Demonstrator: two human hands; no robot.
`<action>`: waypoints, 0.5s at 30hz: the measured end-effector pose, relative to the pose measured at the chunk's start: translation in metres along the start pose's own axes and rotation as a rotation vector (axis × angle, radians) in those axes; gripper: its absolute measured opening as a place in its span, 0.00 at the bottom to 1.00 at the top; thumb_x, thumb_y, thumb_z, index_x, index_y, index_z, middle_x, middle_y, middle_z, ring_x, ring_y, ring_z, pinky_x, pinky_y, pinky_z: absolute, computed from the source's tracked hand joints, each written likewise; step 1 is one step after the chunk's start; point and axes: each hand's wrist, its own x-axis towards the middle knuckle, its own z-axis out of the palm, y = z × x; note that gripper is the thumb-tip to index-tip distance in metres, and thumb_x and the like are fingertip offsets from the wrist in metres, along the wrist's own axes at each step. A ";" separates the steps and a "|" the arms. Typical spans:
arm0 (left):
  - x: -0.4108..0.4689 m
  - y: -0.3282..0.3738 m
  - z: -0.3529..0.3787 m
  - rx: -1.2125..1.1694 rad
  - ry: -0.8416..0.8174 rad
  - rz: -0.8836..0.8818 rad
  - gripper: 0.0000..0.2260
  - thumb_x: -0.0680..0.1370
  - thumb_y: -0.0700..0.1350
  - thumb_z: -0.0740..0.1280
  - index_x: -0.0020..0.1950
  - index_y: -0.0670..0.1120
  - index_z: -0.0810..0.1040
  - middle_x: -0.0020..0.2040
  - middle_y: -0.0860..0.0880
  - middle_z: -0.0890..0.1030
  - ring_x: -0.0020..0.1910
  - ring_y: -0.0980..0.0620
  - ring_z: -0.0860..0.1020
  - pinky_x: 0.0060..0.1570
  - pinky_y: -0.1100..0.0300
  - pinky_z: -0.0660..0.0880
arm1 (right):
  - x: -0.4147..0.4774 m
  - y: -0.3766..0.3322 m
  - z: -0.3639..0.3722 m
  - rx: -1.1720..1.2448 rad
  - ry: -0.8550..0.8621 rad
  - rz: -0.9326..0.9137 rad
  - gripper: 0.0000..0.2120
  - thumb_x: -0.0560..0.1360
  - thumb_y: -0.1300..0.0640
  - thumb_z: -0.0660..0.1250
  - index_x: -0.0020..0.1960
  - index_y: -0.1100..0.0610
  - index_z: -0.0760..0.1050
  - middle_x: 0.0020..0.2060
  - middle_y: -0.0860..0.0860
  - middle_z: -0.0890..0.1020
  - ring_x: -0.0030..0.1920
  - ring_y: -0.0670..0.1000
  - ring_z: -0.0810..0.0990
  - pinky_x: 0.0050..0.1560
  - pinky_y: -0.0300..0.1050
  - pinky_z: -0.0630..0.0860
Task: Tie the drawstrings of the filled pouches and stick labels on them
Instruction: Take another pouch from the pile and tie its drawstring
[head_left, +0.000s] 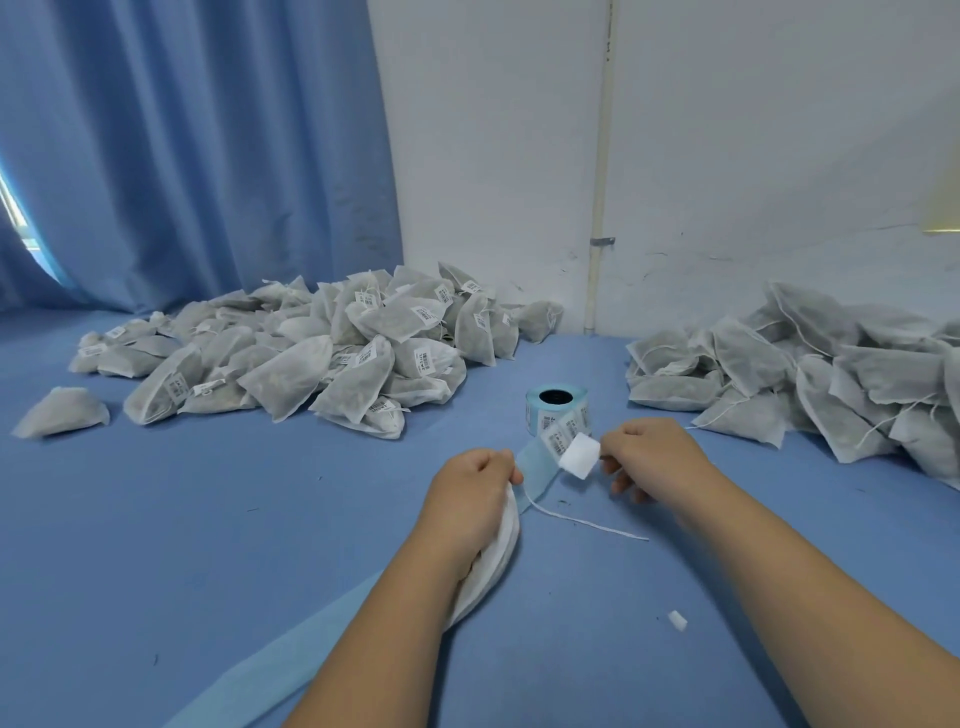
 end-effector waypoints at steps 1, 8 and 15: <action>0.000 -0.001 0.000 0.004 0.010 0.006 0.15 0.81 0.49 0.61 0.36 0.49 0.78 0.18 0.56 0.65 0.19 0.57 0.64 0.27 0.61 0.62 | -0.003 0.000 -0.007 0.010 0.018 0.009 0.07 0.72 0.60 0.63 0.37 0.60 0.77 0.30 0.51 0.81 0.25 0.50 0.77 0.23 0.37 0.68; -0.010 0.001 0.008 0.067 0.138 0.180 0.15 0.81 0.50 0.62 0.35 0.50 0.79 0.42 0.63 0.77 0.35 0.69 0.75 0.33 0.69 0.66 | -0.059 0.014 -0.061 0.161 -0.126 0.011 0.09 0.76 0.58 0.64 0.41 0.59 0.79 0.31 0.51 0.81 0.29 0.51 0.77 0.28 0.41 0.70; -0.043 0.023 0.035 0.103 -0.022 0.349 0.15 0.80 0.48 0.63 0.34 0.49 0.76 0.33 0.52 0.76 0.34 0.56 0.72 0.37 0.64 0.66 | -0.122 0.043 -0.082 0.637 -0.375 0.022 0.14 0.71 0.54 0.69 0.53 0.60 0.77 0.40 0.59 0.82 0.32 0.56 0.80 0.28 0.42 0.71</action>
